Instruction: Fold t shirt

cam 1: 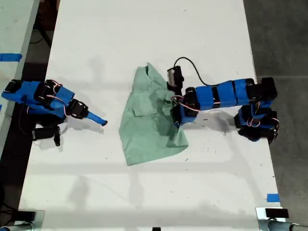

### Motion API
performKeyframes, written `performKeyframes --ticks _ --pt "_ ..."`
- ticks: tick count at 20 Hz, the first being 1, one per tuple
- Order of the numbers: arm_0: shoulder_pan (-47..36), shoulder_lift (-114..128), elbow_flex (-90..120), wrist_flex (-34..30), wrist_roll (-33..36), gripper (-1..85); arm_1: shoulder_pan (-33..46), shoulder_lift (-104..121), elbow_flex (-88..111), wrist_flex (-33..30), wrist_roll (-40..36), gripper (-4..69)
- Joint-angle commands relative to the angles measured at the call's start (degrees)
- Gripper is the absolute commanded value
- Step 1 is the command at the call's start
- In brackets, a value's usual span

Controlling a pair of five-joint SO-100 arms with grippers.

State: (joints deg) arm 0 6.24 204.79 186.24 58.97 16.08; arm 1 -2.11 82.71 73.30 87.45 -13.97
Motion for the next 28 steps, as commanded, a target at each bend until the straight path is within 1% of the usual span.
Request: performKeyframes --ticks 1,2,3,4,5,6,7,8,9,10,12,16,17,18,19,20,21,22,23,25,26,27,28 --pt "-0.35 0.44 2.37 -0.97 0.35 20.8 -3.96 -8.35 -13.45 -3.34 -2.72 0.4" --pt "-0.35 0.44 2.37 -0.97 0.35 20.8 -4.83 -14.15 -18.98 -3.6 -3.52 0.4" --pt "-0.35 0.44 2.37 -0.97 0.35 20.8 -5.54 -19.16 -22.76 -5.27 -4.48 0.4" --pt "-0.35 0.44 2.37 -0.97 0.35 20.8 -5.98 -21.62 -22.68 -8.53 -4.92 0.4" --pt "-0.35 0.44 2.37 -0.97 0.35 20.8 -6.24 -23.47 -22.32 -9.84 -4.48 0.8" --pt "-0.35 0.44 2.37 -0.97 0.35 20.8 -6.5 -24.17 -22.15 -10.02 -4.57 3.9" --pt "-0.35 0.44 2.37 -0.97 0.35 20.8 -6.59 -23.73 -21.71 -9.84 -4.66 15.0" --pt "-0.35 0.44 2.37 -0.97 0.35 20.8 -6.77 -22.32 -21.71 -8.44 -4.48 22.6" --pt "-0.35 0.44 2.37 -0.97 0.35 20.8 -6.86 -19.69 -21.01 -6.68 -4.13 26.7" --pt "-0.35 0.44 2.37 -0.97 0.35 20.8 -6.77 -15.82 -19.51 -4.92 -3.87 27.8" --pt "-0.35 0.44 2.37 -0.97 0.35 20.7 -6.33 -7.56 -16.7 -0.62 -3.6 27.4" --pt "-0.35 0.44 2.37 -0.97 0.35 20.7 -4.75 6.86 -10.55 9.93 -0.97 26.5" --pt "-0.35 0.44 2.37 -0.97 0.35 20.7 -3.96 11.78 -4.22 10.37 0.44 26.4" --pt "-0.35 0.44 2.37 -0.97 0.35 20.7 -3.08 17.84 4.13 9.23 1.93 27.2" --pt "-0.35 0.44 2.37 -0.97 0.35 20.7 -2.64 25.93 14.5 5.45 3.43 30.5" --pt "-0.35 0.44 2.37 -0.97 0.35 20.7 -2.55 35.95 26.72 -0.97 5.01 28.3" --pt "-0.35 0.44 2.37 -0.97 0.35 20.7 -2.72 46.58 39.2 -7.65 6.33 20.2" --pt "-0.35 0.44 2.37 -0.97 0.35 20.7 -2.9 55.63 50.19 -12.83 7.91 7.9" --pt "-0.35 0.44 2.37 -0.97 0.35 20.7 -3.25 62.58 60.12 -17.31 8.88 1.8" --pt "-0.35 0.44 2.37 -0.97 0.35 20.7 -5.01 72.77 76.99 -26.98 9.76 1.4" --pt "-0.35 0.44 2.37 -0.97 0.35 20.7 -5.71 77.34 83.76 -29.71 10.28 1.4" --pt "-0.35 0.44 2.37 -0.97 0.35 20.7 -6.06 82.88 89.91 -30.59 10.99 1.4" --pt "-0.35 0.44 2.37 -0.97 0.35 20.7 -6.06 90.53 95.8 -29.36 11.87 1.5"
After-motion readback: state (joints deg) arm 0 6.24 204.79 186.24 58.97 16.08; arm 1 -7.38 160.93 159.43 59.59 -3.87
